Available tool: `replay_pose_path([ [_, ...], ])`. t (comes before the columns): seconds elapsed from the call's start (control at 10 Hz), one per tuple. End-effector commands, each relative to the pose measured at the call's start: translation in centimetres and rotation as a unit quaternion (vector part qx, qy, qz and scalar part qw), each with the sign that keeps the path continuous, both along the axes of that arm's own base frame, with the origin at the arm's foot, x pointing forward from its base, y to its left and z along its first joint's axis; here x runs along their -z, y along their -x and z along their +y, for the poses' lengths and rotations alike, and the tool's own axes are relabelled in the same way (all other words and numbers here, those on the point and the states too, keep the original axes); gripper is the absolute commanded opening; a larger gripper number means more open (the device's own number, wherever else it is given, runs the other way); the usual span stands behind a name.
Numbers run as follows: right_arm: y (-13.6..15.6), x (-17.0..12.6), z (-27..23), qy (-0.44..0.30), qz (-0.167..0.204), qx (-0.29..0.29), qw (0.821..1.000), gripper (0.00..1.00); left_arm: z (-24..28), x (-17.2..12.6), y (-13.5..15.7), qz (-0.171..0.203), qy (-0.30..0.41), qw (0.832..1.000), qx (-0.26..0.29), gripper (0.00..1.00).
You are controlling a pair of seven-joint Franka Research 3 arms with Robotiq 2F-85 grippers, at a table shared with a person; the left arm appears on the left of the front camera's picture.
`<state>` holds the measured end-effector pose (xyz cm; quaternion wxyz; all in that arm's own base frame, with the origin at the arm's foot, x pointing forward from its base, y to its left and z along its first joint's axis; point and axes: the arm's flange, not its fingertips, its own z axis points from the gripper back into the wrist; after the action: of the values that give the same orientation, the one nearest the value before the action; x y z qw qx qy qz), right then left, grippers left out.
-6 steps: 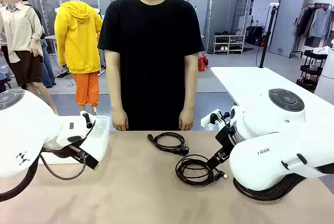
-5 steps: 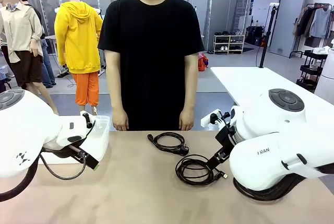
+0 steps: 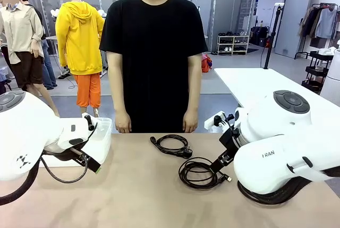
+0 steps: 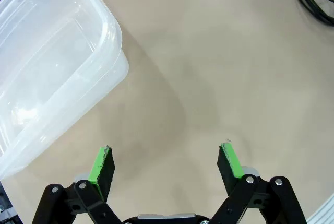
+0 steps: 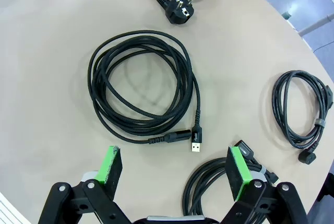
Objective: Organize and store the cables.
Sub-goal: Place the Power Cable into the Organizing box.
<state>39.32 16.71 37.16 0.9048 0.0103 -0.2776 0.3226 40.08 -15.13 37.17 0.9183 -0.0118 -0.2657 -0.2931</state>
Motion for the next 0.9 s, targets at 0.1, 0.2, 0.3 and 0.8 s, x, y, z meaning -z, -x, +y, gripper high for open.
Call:
replay_pose_path([
  [0.1, 0.0, 0.0, 0.0, -0.001, 0.000, 0.001, 1.000, 1.00, 0.1, 0.0, 0.0, 0.000, 0.000, 1.000, -0.001, 1.00],
  [0.2, 0.0, 0.0, 0.0, -0.001, 0.000, 0.001, 1.000, 1.00, 0.1, 0.0, 0.0, 0.000, 0.000, 1.000, -0.001, 1.00],
  [0.3, 0.0, 0.0, 0.0, -0.001, 0.000, 0.001, 1.000, 1.00, 0.1, 0.0, 0.0, 0.000, 0.000, 1.000, -0.001, 1.00],
  [0.8, -0.3, -1.5, -1.1, 0.000, -0.005, -0.026, 1.000, 1.00, 0.3, -1.1, 0.0, 0.010, 0.006, 1.000, 0.020, 1.00],
])
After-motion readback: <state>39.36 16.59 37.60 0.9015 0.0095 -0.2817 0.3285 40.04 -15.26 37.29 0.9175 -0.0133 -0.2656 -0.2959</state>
